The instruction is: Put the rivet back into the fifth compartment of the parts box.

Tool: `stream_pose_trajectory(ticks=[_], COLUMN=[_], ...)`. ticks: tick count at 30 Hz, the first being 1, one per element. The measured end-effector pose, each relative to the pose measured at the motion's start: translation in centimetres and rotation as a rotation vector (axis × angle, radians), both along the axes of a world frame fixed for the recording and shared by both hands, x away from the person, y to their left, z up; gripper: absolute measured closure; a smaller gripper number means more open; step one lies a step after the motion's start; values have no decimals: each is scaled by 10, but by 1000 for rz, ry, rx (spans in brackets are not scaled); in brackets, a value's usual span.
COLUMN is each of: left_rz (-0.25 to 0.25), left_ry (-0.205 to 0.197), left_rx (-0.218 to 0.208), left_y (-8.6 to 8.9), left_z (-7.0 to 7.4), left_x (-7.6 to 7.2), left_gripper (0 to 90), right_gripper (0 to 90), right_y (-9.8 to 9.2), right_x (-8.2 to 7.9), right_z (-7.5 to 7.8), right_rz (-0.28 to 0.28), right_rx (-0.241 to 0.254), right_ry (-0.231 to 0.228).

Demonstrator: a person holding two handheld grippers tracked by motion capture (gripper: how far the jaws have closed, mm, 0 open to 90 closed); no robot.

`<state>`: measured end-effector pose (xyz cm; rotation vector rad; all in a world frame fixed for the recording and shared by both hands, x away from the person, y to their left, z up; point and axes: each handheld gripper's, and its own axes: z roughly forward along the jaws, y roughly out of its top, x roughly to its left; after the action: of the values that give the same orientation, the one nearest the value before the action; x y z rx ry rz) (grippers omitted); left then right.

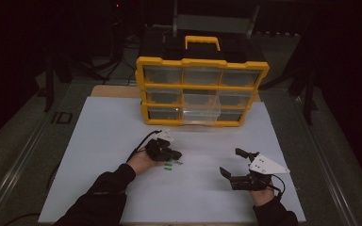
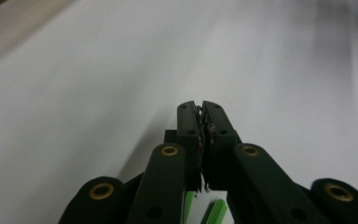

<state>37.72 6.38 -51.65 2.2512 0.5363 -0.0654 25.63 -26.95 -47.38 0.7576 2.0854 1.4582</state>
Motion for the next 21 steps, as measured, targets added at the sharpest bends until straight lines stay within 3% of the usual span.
stream_pose_trajectory(ticks=[10, 19, 21], left_rz=[-19, -56, -78], left_ry=[-26, -54, -65], left_rx=[-25, -68, -86], left_y=[4, 11, 13], left_z=[14, 38, 51], left_x=[-2, -4, -4], left_gripper=[862, 863, 862], right_gripper=[113, 112, 112], right_y=[1, 1, 1], right_x=[0, -1, -1], right_z=[0, 1, 1], right_rz=[5, 15, 15], right_rx=[0, 10, 11], right_ry=[-3, -10, -12])
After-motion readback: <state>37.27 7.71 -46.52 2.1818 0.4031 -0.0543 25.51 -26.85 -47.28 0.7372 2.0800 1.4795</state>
